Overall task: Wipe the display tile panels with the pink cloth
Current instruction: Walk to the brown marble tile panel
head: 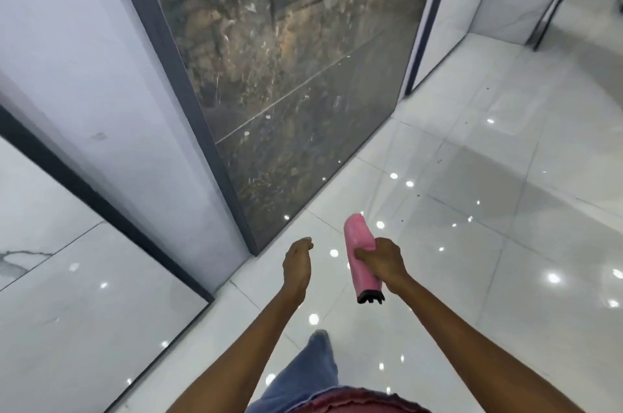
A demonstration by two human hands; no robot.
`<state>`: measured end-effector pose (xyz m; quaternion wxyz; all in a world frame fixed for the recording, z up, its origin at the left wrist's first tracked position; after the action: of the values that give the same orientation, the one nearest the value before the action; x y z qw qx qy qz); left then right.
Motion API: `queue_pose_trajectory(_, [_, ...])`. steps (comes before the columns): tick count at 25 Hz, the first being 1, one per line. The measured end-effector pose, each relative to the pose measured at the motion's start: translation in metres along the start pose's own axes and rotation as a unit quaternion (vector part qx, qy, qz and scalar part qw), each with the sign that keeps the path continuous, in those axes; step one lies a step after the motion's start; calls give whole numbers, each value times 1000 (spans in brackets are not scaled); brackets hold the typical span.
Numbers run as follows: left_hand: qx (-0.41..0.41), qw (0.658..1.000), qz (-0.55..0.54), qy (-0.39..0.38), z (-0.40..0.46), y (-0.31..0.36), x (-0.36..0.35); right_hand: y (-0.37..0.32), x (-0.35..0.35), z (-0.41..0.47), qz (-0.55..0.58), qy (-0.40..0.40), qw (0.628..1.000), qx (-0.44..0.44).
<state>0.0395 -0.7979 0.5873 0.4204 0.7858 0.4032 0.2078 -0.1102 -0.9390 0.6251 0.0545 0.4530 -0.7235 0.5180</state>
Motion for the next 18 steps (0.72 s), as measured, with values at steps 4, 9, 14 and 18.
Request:
queue_pose_trajectory(4, [55,996,-43,-63,76,73,-45,-75,15,96,-100,4,991,86])
queue_pose_trajectory(9, [180,957,-194,-114,170,160,-93,-196,12,167,-214,62,894,389])
queue_pose_trajectory(14, [131,973,-190,-26,239,219,-78,-257,-2,246,-189,-77,852,482])
queue_pose_trajectory(18, [14,991,-131,30,275,254,-64,-299,4,310,-108,-209,868,438])
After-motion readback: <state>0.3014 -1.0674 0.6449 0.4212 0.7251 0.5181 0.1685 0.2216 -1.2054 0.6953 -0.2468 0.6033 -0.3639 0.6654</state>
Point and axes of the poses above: each hand's wrist, its own z-axis towards the middle knuckle, its own x-axis out of the back of the hand, y = z × x, the point moved 9 cm from there along z, towards the middle knuckle, and after that the axes turned 5 degrees about -z, right-handed, at the moved point
